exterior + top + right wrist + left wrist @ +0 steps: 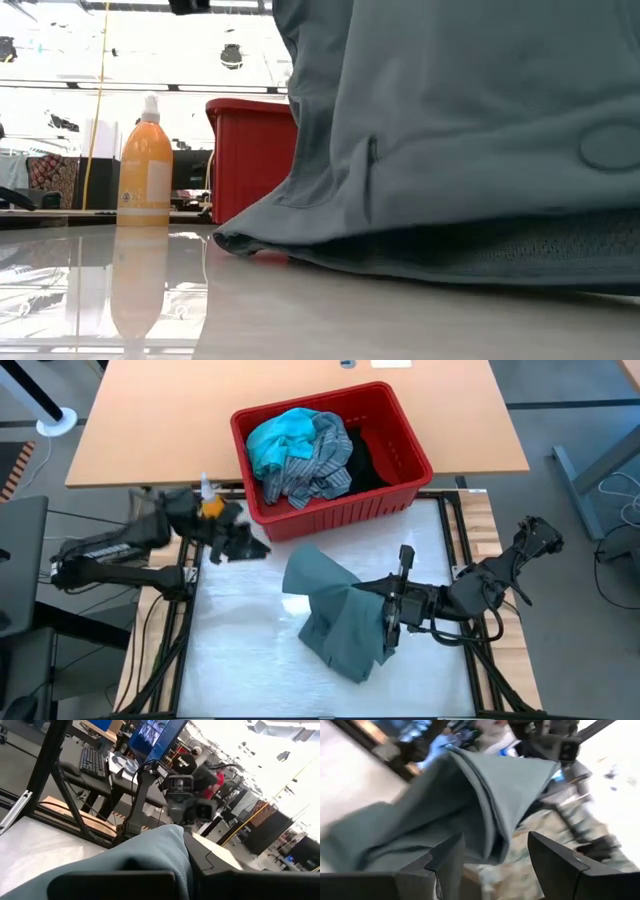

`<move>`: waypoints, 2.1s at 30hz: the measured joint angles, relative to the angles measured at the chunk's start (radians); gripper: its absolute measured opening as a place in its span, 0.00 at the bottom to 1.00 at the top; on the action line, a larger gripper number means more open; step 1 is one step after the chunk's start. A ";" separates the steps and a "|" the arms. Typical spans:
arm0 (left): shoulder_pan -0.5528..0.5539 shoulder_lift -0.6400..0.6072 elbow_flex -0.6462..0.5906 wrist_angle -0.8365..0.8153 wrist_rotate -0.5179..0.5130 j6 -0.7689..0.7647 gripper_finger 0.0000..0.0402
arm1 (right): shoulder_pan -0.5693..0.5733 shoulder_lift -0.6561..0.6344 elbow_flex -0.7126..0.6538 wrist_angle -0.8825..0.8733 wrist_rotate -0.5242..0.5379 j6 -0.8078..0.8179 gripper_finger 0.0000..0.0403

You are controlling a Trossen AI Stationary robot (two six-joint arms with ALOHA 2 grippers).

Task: Fold Laundry from Bin
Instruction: Fold the dark blue pants

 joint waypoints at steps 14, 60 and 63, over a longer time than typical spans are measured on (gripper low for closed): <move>-0.040 0.055 -0.303 0.490 -0.136 -0.180 0.60 | 0.000 0.000 0.000 -0.026 0.000 0.064 0.06; -0.191 0.460 0.039 0.904 -0.041 -0.274 0.50 | 0.019 0.000 0.000 -0.018 -0.003 0.046 0.06; -0.203 0.461 0.072 0.847 -0.026 -0.304 0.33 | 0.024 0.000 0.000 0.044 -0.003 0.000 0.06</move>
